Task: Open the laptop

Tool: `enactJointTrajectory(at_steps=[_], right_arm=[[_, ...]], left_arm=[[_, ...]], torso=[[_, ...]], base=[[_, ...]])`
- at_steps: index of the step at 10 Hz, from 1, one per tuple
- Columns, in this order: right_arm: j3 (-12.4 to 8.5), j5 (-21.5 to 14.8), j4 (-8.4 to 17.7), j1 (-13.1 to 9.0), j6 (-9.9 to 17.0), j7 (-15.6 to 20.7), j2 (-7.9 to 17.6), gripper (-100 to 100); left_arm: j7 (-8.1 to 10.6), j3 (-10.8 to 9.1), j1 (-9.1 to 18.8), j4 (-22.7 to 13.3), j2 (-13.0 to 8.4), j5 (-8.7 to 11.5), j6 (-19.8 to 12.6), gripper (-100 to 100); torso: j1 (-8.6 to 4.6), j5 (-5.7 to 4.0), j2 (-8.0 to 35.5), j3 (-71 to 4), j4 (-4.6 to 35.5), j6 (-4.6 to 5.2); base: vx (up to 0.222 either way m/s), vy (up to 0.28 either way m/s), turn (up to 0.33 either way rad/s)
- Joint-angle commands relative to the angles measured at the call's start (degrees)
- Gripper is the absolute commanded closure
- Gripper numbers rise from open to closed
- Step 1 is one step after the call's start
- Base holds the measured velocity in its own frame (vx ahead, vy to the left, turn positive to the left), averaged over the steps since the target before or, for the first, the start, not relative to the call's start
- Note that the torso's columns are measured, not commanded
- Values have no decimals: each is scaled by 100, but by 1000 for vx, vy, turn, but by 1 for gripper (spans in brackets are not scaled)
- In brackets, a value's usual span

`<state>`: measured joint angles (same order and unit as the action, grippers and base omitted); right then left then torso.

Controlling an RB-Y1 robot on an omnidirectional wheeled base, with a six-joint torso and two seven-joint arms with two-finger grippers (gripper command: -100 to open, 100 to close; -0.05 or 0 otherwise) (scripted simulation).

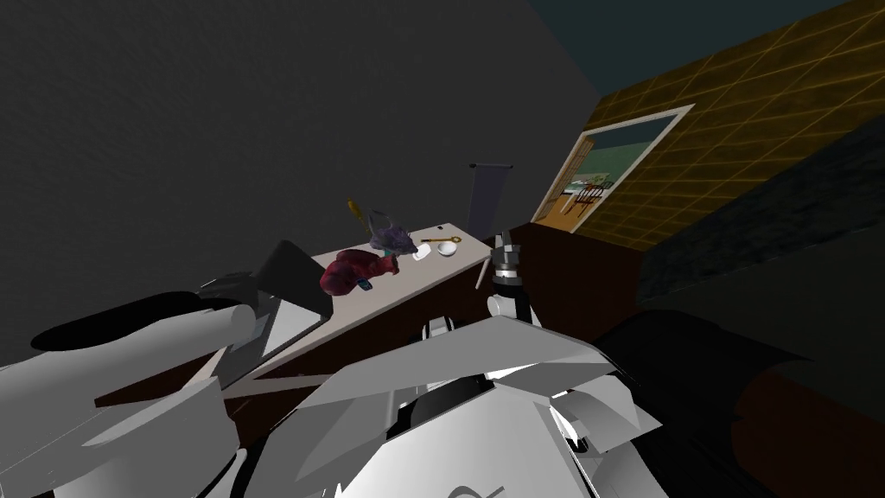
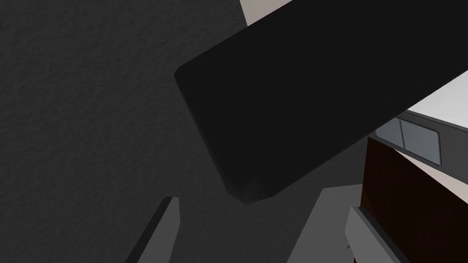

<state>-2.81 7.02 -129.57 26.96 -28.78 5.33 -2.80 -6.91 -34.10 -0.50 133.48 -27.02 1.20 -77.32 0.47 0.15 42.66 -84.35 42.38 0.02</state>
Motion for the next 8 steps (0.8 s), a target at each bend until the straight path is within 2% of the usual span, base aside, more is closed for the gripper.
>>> enactJointTrajectory(at_steps=[1, 2, 4, 5, 8], right_arm=[[0, 0, 1, -1, 0, 0, 0, 0], [0, 0, 1, -1, 1, 0, 0, 0], [0, 0, 0, 0, 0, 0, 0, 0], [0, 0, 0, -1, 0, 0, 0, 0], [0, 0, 0, 0, 0, 0, 0, 0]], left_arm=[[75, -100, 220, -474, -143, -231, 144, -100], [75, -100, 220, -526, -143, -231, 144, -100], [132, -188, 397, -900, -262, -409, 273, -100], [132, -188, 397, -970, -262, -409, 273, -100], [218, -320, 663, -1600, -440, -676, 466, -100]], torso=[[-19, -5, 2, 2, 2, 0], [-37, -11, -6, -2, -1, -4], [-52, -16, -50, -31, -14, 0], [-53, -17, -43, -28, -13, 1], [-49, -15, -40, -25, -11, -1]], base=[[-136, 14, -278], [-108, 15, -57], [-104, 6, -170], [-90, -3, -123], [-93, -8, -237]])
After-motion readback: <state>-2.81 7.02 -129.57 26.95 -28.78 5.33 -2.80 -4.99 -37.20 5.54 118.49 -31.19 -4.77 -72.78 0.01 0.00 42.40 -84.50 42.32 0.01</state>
